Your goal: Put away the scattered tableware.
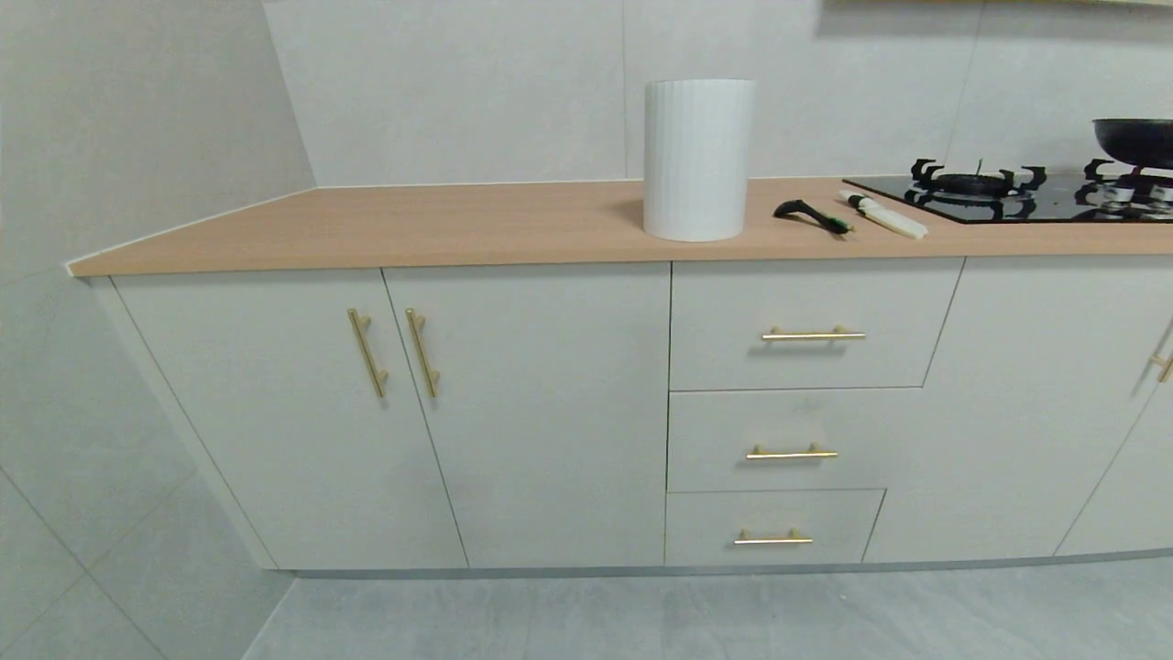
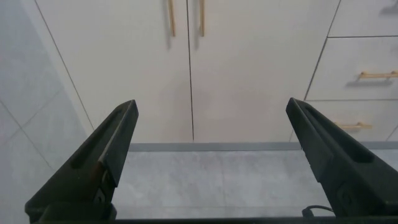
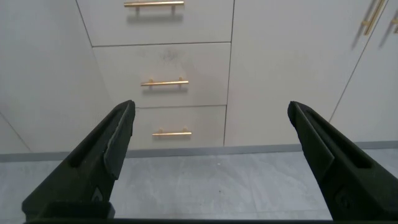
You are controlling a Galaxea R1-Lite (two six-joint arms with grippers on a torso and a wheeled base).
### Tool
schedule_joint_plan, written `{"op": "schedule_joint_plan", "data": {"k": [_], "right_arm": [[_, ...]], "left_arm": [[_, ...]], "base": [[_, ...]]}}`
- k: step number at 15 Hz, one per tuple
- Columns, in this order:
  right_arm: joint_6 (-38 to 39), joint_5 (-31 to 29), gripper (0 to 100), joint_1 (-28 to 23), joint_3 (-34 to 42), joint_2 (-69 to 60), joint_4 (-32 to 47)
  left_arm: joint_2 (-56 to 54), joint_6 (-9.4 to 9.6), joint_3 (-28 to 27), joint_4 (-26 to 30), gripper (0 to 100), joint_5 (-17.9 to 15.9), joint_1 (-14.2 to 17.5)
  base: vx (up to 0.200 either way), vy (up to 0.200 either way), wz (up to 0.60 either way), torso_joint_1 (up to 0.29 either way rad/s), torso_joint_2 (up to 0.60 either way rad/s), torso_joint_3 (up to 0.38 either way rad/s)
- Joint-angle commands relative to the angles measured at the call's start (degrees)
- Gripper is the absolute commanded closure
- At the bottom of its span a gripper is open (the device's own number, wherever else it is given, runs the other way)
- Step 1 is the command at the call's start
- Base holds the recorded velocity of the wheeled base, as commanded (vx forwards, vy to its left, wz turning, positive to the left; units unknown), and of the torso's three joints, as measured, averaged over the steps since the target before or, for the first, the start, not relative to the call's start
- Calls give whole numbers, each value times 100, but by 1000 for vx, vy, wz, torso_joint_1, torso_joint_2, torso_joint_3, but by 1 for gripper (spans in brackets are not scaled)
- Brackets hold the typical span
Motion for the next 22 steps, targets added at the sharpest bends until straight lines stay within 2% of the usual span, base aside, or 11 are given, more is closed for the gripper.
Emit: {"op": "schedule_joint_plan", "data": {"k": [1, 6, 15, 16, 17, 18, 22], "right_arm": [[-1, 1, 0, -2, 0, 9, -4], [-1, -8, 0, -2, 0, 9, -4], [-10, -26, 0, -2, 0, 9, -13], [-19, -35, 0, -2, -62, 9, -31], [52, -35, 0, 16, -431, 53, -31], [280, -26, 0, 86, -826, 255, 40], [78, 229, 0, 631, -1380, 2285, 163]], "left_arm": [[2, -10, 0, -1, 0, 4, 0], [2, -1, 0, -1, 0, 4, 0], [2, -1, 0, -1, 0, 4, 0], [2, -1, 0, -1, 0, 4, 0], [2, -1, 0, -1, 0, 4, 0], [2, -1, 0, -1, 0, 4, 0], [2, -1, 0, -1, 0, 4, 0]], "base": [[200, 0, 0, -2, -7, 12], [200, 0, 0, 5, 2, 0], [0, 0, 0, 0, 0, 0], [0, 0, 0, 0, 0, 0], [0, 0, 0, 0, 0, 0], [0, 0, 0, 0, 0, 0], [0, 0, 0, 0, 0, 0]]}}
